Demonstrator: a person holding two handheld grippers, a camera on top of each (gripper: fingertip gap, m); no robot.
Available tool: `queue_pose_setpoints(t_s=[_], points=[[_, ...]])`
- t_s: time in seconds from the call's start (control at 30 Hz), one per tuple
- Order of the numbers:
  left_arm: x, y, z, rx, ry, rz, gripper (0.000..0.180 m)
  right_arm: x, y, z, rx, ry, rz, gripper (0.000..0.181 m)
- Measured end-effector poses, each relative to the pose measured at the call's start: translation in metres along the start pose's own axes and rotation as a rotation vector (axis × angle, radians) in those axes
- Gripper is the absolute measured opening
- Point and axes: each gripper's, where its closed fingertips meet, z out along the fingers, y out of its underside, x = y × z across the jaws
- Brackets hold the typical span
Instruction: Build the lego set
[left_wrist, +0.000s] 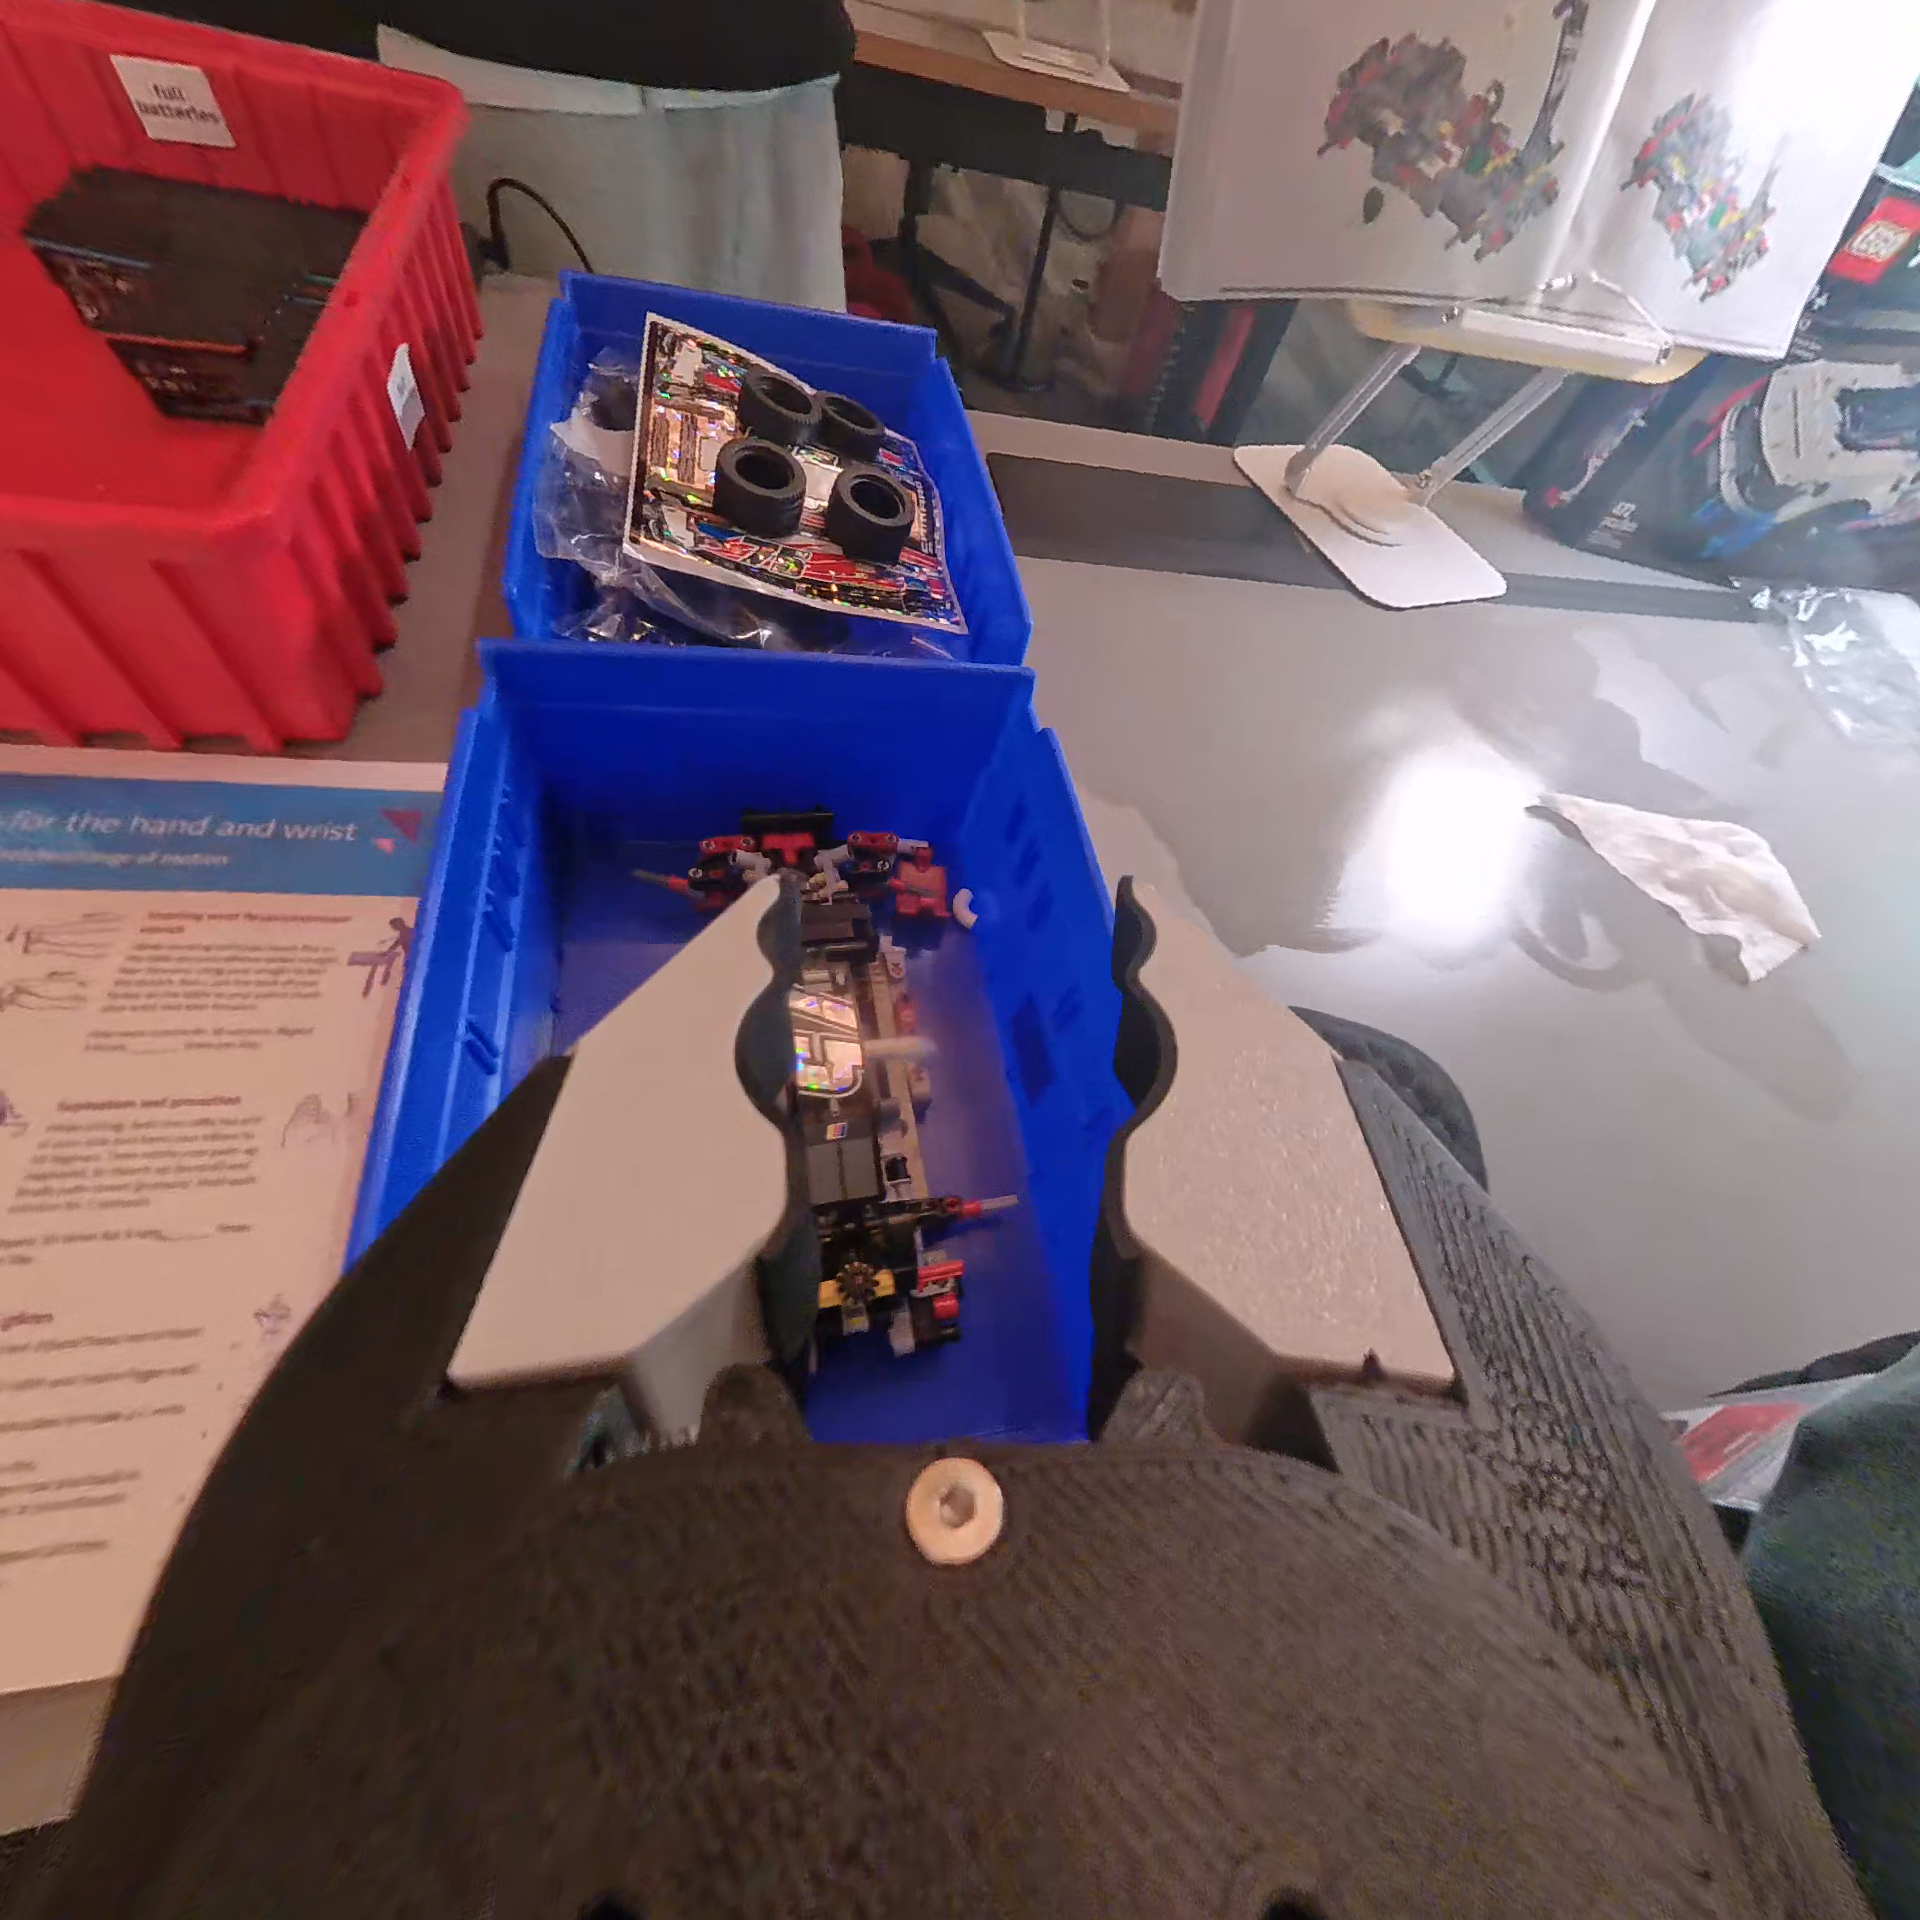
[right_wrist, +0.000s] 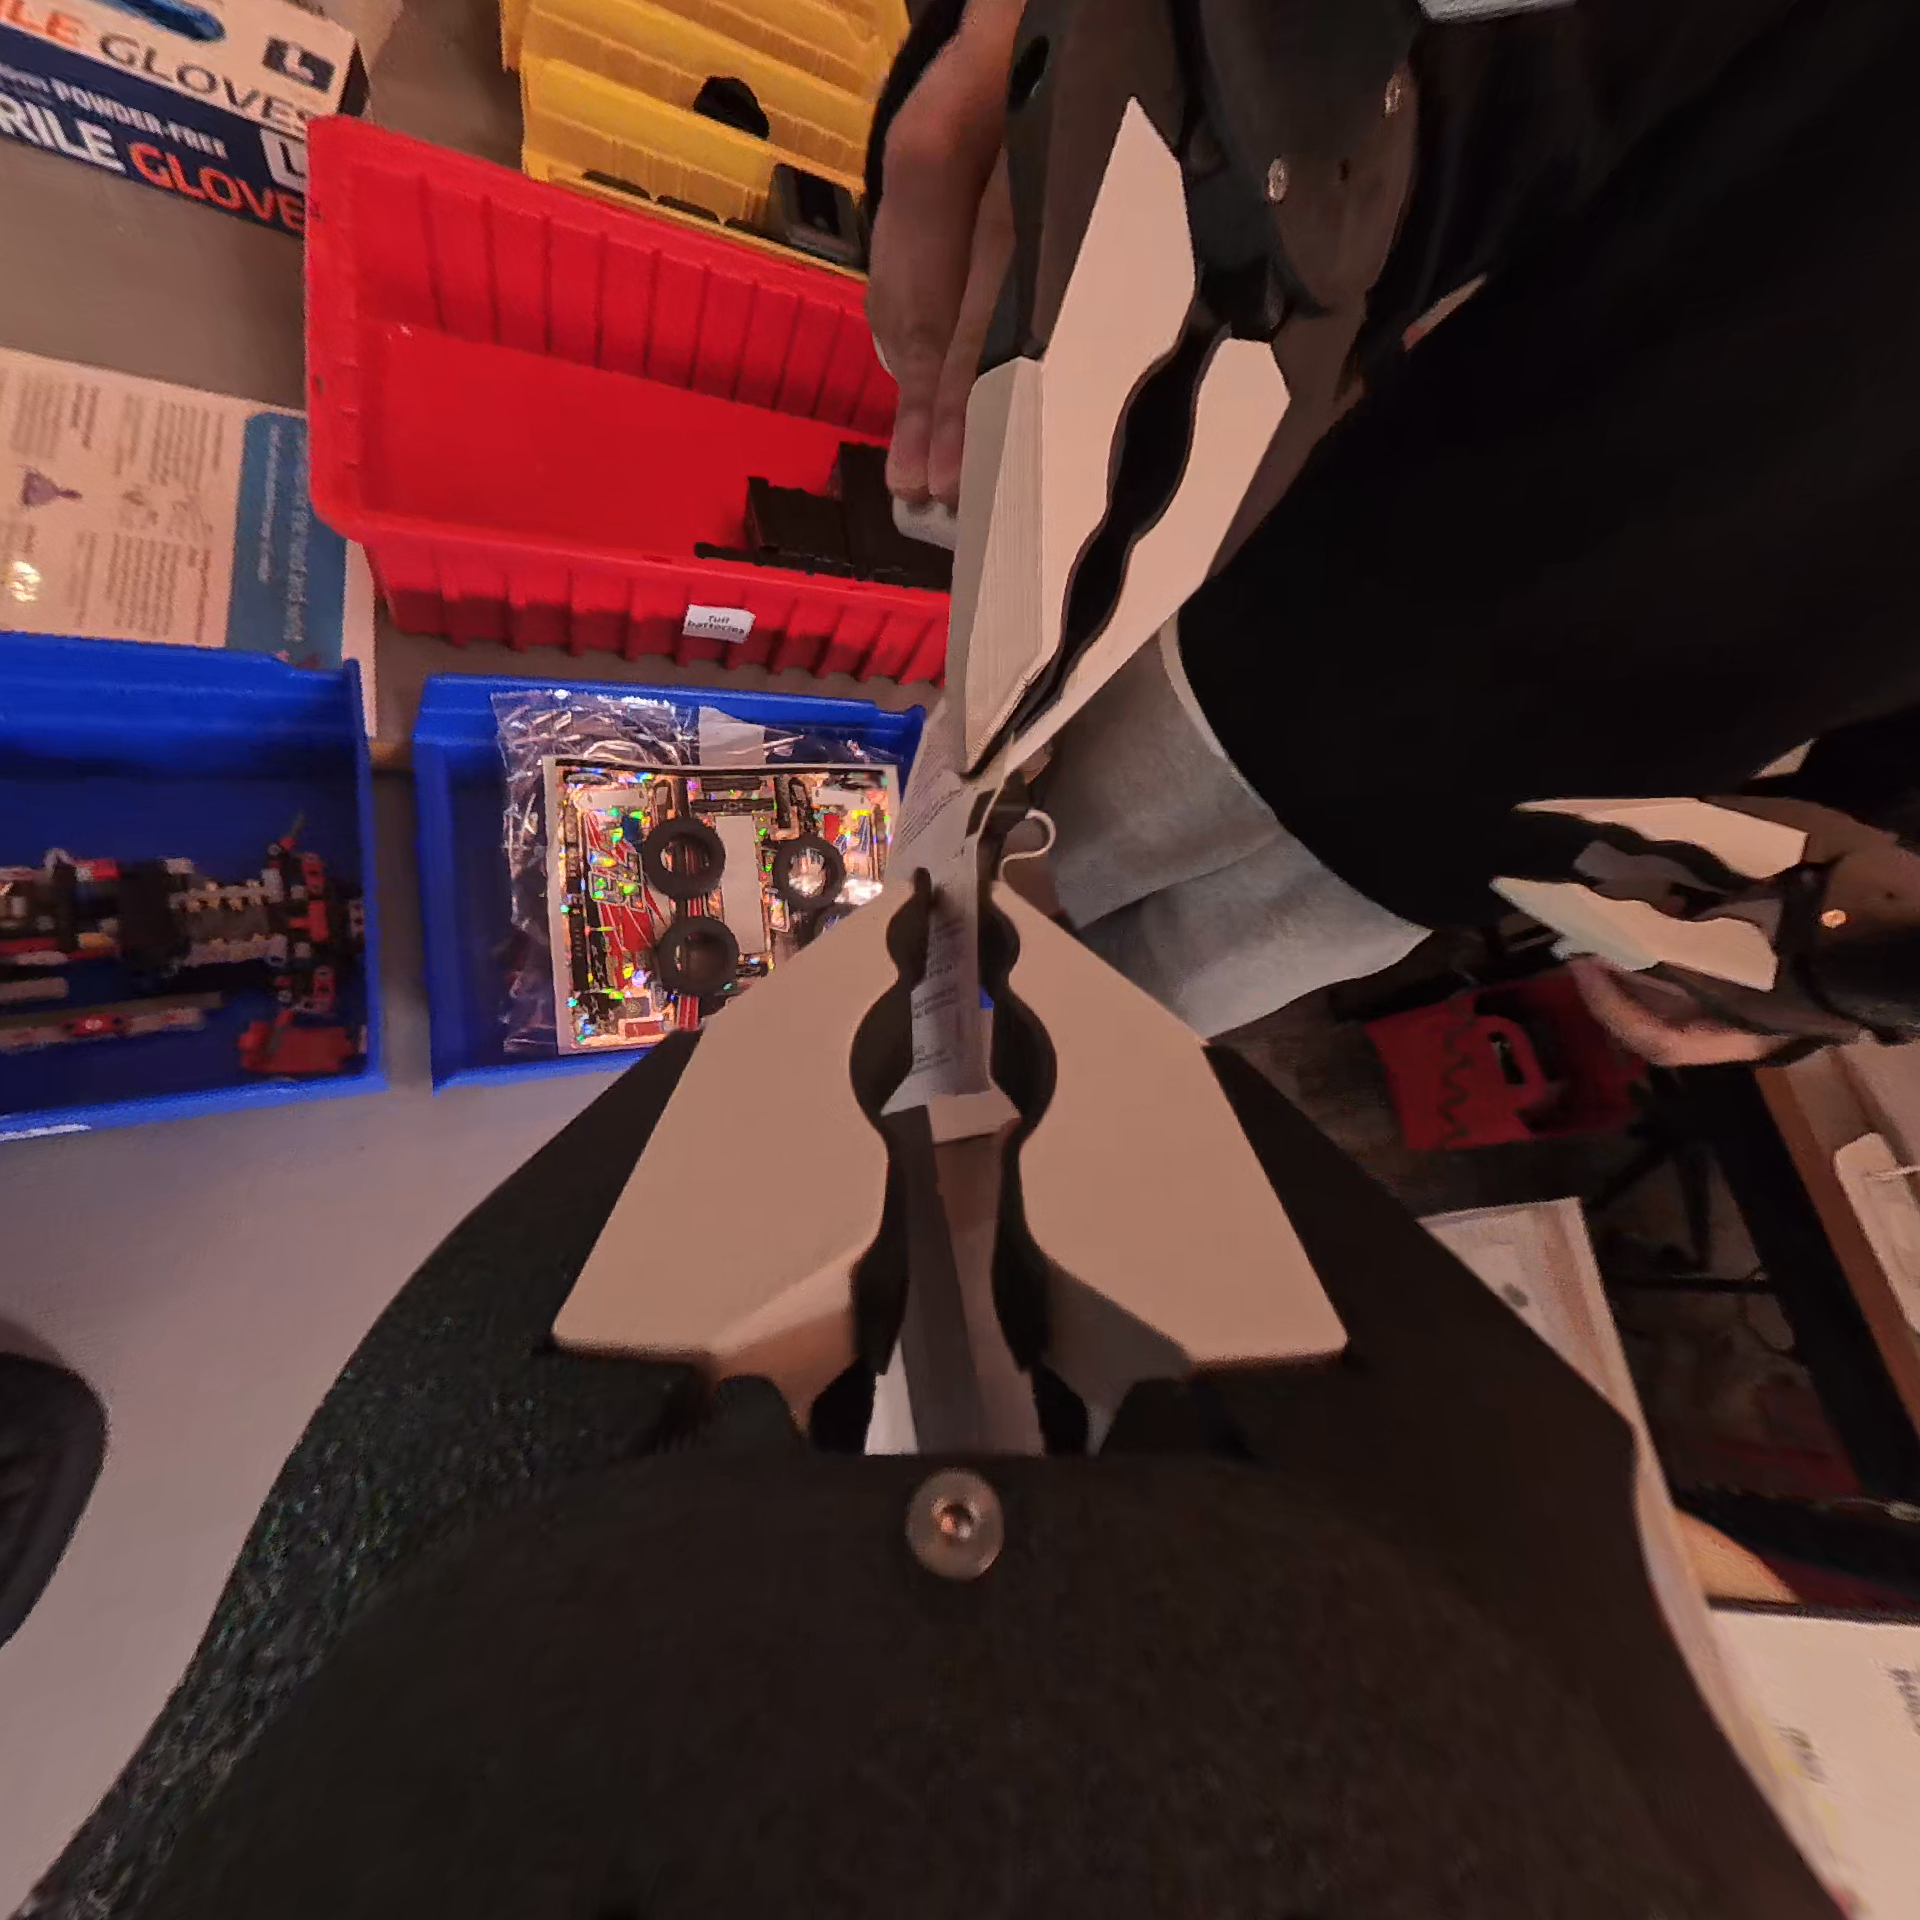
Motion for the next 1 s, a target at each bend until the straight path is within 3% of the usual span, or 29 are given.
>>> queue_pose_setpoints(t_s=[0.37, 0.43, 0.57, 0.7, 1.0], points=[[0.006, 0.007, -0.005, -0.015, -0.036, -0.007, 0.057, 0.002, 0.039, 0.012, -0.058, -0.052, 0.221, 0.000], [0.004, 0.006, -0.008, -0.013, -0.047, -0.002, 0.057, 0.005, 0.049, 0.018, -0.104, 0.023, 0.105, 0.000], [-0.001, 0.005, -0.017, -0.005, -0.078, -0.004, 0.056, -0.005, 0.061, 0.038, -0.245, 0.215, -0.406, 0.000], [-0.009, 0.008, -0.029, 0.006, -0.114, -0.011, 0.056, -0.065, 0.058, 0.058, -0.208, 0.161, -0.714, 0.000], [-0.016, 0.017, -0.052, 0.028, -0.139, -0.029, 0.056, -0.122, 0.044, 0.057, -0.144, 0.099, -0.683, 0.000]])
